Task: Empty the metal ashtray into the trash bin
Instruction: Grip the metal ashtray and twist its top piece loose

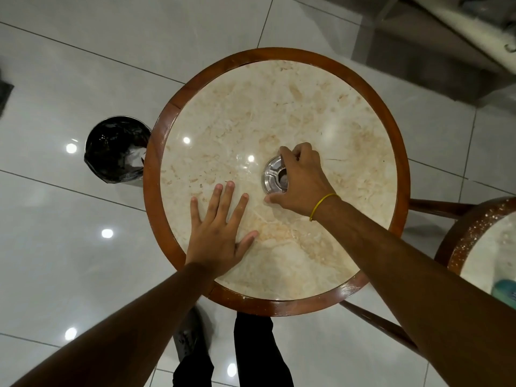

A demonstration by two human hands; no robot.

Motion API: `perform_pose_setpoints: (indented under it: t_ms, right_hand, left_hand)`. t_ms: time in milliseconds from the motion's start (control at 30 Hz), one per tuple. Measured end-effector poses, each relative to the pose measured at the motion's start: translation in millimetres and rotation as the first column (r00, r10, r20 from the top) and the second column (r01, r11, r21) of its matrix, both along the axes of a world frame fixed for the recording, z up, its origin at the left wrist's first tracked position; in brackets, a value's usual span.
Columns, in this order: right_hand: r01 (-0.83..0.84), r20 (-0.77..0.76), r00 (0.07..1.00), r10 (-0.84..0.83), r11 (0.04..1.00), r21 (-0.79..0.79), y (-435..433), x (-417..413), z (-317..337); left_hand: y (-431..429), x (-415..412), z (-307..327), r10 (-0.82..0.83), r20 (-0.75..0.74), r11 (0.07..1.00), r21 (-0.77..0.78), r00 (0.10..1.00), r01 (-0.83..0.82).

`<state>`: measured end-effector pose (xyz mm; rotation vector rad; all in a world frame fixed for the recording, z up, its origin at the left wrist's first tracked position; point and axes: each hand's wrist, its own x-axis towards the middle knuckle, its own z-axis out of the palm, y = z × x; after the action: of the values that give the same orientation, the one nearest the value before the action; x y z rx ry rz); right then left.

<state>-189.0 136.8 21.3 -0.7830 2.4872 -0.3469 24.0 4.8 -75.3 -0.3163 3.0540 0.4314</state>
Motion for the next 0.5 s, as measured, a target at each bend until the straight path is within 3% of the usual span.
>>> perform_pose_setpoints:
  t_ms: [133,267,500]
  right_hand:
    - [-0.060,-0.016,0.998,0.061,0.997,0.053,7,-7,-2]
    - [0.045,0.011,0.999,-0.045,0.999,-0.011,13,-16,-5]
    - [0.088,0.056,0.995,-0.088,0.996,-0.009,7,-35,3]
  left_hand:
    - [1,0,0,0.002,0.005,1.000,0.004,1.000,-0.002]
    - [1,0,2,0.003,0.003,1.000,0.011,1.000,-0.003]
    - [1,0,4,0.001,0.013,1.000,0.011,1.000,-0.001]
